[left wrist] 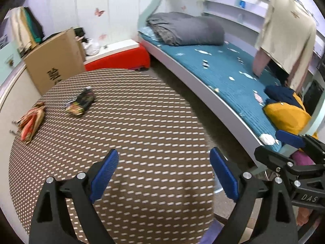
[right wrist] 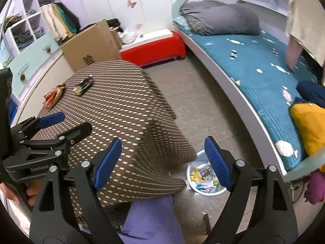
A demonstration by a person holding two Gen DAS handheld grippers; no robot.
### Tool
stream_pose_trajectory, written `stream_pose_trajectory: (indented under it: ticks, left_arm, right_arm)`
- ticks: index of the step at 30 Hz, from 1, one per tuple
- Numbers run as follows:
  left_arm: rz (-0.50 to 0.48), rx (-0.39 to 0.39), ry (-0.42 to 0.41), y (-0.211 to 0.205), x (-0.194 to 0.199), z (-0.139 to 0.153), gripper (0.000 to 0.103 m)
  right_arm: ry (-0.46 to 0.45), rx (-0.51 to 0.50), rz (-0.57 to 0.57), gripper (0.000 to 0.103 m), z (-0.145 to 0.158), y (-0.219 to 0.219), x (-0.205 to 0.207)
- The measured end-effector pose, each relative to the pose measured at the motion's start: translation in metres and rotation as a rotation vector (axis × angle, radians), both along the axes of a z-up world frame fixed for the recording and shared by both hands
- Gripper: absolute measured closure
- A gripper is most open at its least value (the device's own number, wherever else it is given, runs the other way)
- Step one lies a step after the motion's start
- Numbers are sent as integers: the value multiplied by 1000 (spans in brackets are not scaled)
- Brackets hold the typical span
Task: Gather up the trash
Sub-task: 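Move both open grippers back over the table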
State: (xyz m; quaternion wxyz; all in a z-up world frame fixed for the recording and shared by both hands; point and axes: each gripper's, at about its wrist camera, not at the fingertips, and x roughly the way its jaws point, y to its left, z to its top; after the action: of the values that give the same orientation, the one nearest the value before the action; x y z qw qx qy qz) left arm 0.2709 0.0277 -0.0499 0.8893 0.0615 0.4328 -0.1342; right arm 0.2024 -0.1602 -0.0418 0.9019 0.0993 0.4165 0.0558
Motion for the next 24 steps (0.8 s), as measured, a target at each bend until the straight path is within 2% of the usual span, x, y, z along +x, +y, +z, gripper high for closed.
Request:
stream_pose_trajectory:
  ticks: [17, 24]
  left_arm:
    - [245, 5, 18, 145, 17, -7, 13]
    - [265, -20, 12, 195, 24, -12, 13]
  right_arm:
    - [44, 4, 183, 18, -2, 110, 50]
    - [80, -10, 243, 17, -10, 151, 75]
